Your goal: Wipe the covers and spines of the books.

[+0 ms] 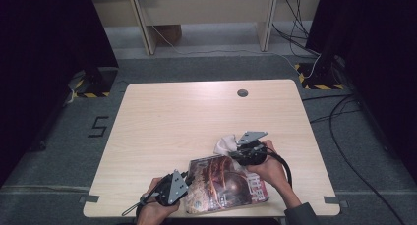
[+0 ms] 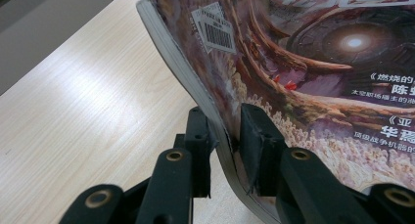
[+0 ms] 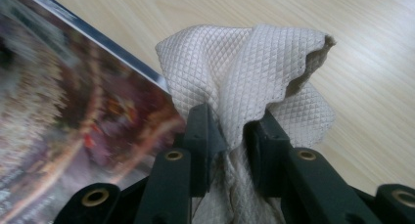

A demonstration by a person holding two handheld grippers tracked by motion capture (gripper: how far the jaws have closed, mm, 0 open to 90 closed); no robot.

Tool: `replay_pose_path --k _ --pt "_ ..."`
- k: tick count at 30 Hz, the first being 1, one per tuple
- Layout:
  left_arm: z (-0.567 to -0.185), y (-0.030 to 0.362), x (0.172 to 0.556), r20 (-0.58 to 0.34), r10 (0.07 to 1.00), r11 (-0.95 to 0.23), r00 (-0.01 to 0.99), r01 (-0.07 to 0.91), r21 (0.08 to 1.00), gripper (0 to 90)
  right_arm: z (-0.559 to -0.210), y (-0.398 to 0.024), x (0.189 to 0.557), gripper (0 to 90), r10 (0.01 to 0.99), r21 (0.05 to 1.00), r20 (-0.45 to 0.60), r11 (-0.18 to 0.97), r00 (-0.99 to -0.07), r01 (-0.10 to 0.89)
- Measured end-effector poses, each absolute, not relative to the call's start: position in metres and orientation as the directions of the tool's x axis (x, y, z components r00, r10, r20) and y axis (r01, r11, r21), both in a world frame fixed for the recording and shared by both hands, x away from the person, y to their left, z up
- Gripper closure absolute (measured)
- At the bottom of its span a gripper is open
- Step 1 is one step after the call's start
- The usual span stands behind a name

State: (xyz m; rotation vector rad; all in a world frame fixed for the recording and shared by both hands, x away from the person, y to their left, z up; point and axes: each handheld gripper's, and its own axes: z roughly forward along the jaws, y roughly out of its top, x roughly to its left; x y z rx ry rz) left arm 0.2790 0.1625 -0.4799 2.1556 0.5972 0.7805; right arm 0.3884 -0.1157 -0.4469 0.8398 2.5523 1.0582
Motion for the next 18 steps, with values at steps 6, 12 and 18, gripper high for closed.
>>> replay_pose_path --k 6,12,18 --pt "-0.480 0.162 0.279 0.346 0.619 -0.613 0.705 0.158 0.774 74.3 -0.438 -0.097 0.377 72.7 0.552 0.737 -0.032 0.577 -0.834 0.353" --pt "-0.479 0.161 0.278 0.354 0.618 -0.616 0.702 0.152 0.773 74.3 -0.429 -0.079 0.366 72.7 0.511 0.754 -0.043 0.581 -0.859 0.307" --pt "-0.480 0.160 0.278 0.366 0.614 -0.624 0.700 0.146 0.768 74.2 -0.421 -0.064 0.356 72.7 0.475 0.767 -0.055 0.583 -0.878 0.267"
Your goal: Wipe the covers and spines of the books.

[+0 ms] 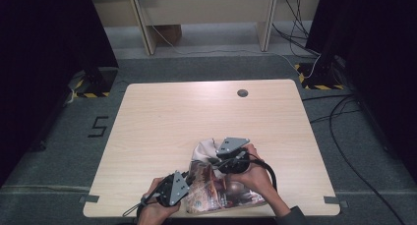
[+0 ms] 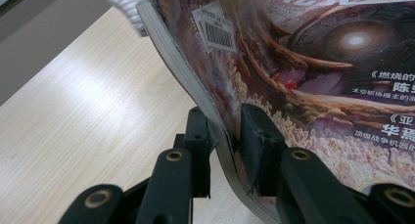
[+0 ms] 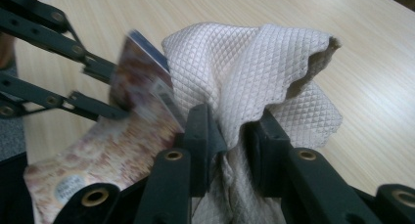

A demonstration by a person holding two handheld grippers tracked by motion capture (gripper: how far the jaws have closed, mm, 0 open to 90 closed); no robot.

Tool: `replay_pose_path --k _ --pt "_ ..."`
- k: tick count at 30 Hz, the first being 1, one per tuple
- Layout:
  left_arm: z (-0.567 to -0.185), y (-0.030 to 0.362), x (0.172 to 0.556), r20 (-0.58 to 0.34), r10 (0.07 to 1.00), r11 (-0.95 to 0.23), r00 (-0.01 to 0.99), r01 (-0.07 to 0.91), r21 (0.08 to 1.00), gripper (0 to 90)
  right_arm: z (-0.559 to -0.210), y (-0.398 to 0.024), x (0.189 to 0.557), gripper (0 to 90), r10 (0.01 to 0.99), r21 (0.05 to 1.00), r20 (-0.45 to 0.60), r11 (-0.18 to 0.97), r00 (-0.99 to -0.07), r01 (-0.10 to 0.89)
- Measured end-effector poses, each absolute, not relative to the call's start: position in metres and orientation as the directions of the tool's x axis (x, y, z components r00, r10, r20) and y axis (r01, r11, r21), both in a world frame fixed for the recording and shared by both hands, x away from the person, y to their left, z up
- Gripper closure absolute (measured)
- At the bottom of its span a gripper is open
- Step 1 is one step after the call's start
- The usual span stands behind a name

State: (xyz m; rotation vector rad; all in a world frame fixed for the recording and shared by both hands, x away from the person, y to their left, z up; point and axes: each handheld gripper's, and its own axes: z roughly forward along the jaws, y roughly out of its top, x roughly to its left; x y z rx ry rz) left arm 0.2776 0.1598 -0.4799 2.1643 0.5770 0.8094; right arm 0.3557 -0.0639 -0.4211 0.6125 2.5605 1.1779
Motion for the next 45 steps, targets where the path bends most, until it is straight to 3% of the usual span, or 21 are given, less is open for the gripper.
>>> replay_pose_path --k 21,45 --pt "-0.480 0.155 0.276 0.388 0.602 -0.637 0.698 0.127 0.760 74.0 -0.413 -0.047 0.339 72.6 0.429 0.783 -0.105 0.592 -0.897 0.191" --pt "-0.480 0.155 0.275 0.389 0.596 -0.642 0.703 0.125 0.757 72.8 -0.453 -0.133 0.392 72.4 0.633 0.690 -0.006 0.563 -0.774 0.455"
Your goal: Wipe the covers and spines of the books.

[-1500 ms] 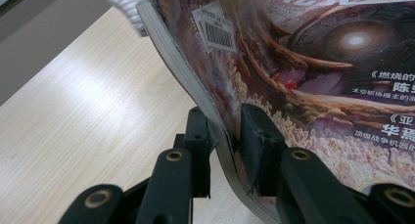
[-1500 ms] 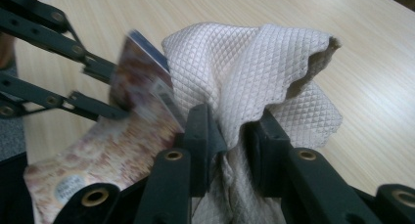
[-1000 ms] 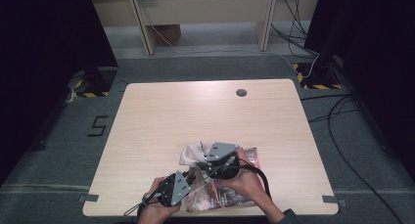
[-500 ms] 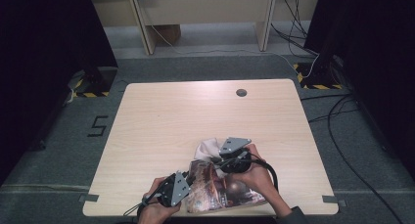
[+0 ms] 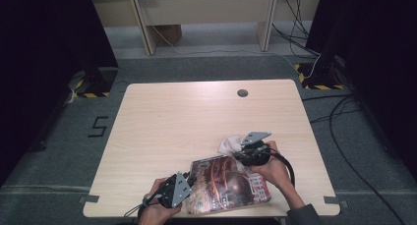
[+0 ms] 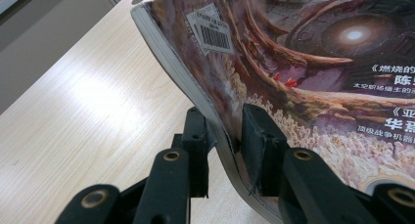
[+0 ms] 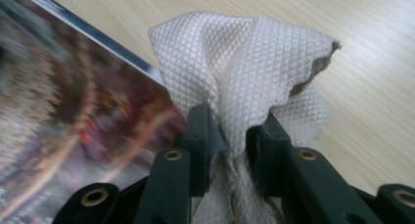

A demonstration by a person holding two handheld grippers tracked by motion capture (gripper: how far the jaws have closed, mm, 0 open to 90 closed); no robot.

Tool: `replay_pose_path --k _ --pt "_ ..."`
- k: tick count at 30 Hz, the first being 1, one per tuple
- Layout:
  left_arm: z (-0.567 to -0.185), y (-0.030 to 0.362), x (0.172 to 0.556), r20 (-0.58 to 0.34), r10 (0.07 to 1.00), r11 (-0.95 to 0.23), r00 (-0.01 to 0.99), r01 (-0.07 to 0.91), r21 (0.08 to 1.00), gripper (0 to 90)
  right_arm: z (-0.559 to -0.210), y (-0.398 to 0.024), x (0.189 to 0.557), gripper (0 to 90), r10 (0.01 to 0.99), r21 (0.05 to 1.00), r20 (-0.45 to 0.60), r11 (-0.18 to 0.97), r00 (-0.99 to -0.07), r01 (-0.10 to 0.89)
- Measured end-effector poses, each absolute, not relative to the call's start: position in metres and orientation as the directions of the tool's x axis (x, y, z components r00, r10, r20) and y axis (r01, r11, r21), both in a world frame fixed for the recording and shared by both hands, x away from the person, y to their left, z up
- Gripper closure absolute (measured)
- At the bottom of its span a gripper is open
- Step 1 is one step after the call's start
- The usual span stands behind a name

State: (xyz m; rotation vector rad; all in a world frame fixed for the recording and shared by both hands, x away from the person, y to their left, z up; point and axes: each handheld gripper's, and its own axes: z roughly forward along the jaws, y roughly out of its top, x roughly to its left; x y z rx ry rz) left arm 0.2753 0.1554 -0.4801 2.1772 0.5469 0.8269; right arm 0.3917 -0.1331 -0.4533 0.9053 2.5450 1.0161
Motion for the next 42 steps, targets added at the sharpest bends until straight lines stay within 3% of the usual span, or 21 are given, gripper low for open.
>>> replay_pose_path --k 19,26,42 --pt "-0.480 0.157 0.275 0.384 0.601 -0.635 0.701 0.127 0.762 72.2 -0.475 -0.196 0.419 72.7 0.761 0.623 0.013 0.502 -0.649 0.600" --pt "-0.480 0.157 0.275 0.384 0.601 -0.635 0.701 0.127 0.762 72.2 -0.462 -0.226 0.416 72.6 0.814 0.650 0.011 0.436 -0.581 0.623" --pt "-0.480 0.157 0.276 0.382 0.601 -0.634 0.702 0.128 0.763 72.1 -0.471 -0.269 0.402 72.5 0.862 0.599 -0.056 0.433 -0.504 0.673"
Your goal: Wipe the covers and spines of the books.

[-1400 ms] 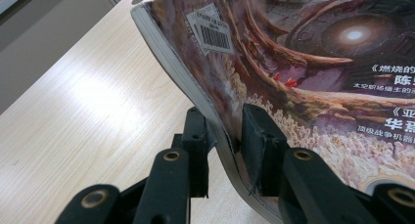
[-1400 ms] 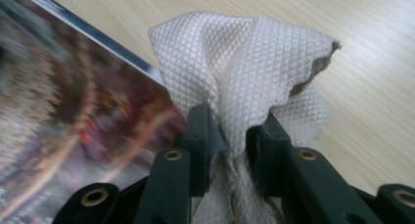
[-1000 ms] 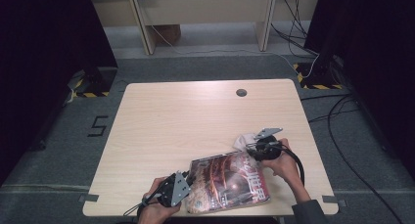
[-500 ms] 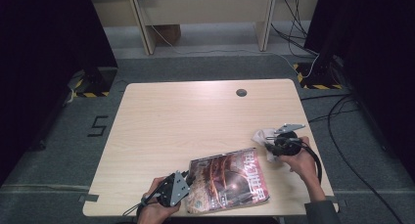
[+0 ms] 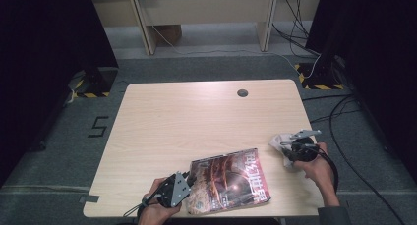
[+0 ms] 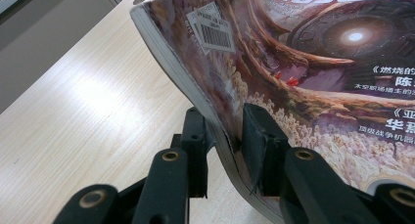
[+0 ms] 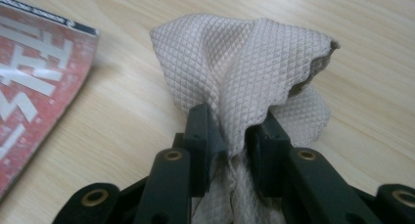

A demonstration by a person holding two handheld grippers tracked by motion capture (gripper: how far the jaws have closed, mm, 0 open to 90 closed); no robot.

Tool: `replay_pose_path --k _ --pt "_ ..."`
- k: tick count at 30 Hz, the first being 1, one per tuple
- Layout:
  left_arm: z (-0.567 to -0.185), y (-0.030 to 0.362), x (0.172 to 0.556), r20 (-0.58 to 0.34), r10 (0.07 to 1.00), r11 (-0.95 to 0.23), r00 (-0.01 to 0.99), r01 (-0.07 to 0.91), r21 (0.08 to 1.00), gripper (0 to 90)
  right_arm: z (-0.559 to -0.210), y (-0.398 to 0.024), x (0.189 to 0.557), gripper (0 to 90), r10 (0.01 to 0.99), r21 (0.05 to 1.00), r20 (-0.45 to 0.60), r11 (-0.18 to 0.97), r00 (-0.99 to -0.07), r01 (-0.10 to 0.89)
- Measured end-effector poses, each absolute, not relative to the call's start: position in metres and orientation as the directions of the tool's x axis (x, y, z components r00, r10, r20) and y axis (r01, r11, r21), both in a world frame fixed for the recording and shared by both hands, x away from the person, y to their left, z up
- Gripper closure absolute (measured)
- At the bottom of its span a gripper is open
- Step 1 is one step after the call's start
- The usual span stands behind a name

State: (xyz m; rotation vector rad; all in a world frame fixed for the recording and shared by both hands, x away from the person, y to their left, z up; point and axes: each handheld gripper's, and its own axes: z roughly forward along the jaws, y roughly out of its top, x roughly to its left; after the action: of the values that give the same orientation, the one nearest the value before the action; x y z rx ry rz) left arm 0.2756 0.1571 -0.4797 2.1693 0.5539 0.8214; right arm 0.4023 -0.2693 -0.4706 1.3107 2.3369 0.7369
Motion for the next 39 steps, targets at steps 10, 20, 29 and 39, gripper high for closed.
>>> replay_pose_path --k 10,20,29,39 --pt "-0.480 0.157 0.276 0.379 0.603 -0.633 0.702 0.132 0.763 72.0 -0.483 -0.277 0.397 70.4 0.864 0.552 -0.061 0.447 -0.500 0.704" --pt "-0.480 0.157 0.276 0.378 0.604 -0.632 0.701 0.133 0.764 72.0 -0.464 -0.271 0.395 49.4 0.879 0.620 -0.074 0.411 -0.471 0.668" --pt "-0.480 0.157 0.276 0.379 0.604 -0.633 0.701 0.134 0.762 72.0 -0.449 -0.234 0.390 42.7 0.799 0.691 -0.051 0.461 -0.599 0.556" --pt "-0.480 0.157 0.277 0.382 0.603 -0.636 0.700 0.132 0.760 71.9 -0.450 -0.201 0.390 39.4 0.733 0.705 -0.032 0.498 -0.679 0.505"
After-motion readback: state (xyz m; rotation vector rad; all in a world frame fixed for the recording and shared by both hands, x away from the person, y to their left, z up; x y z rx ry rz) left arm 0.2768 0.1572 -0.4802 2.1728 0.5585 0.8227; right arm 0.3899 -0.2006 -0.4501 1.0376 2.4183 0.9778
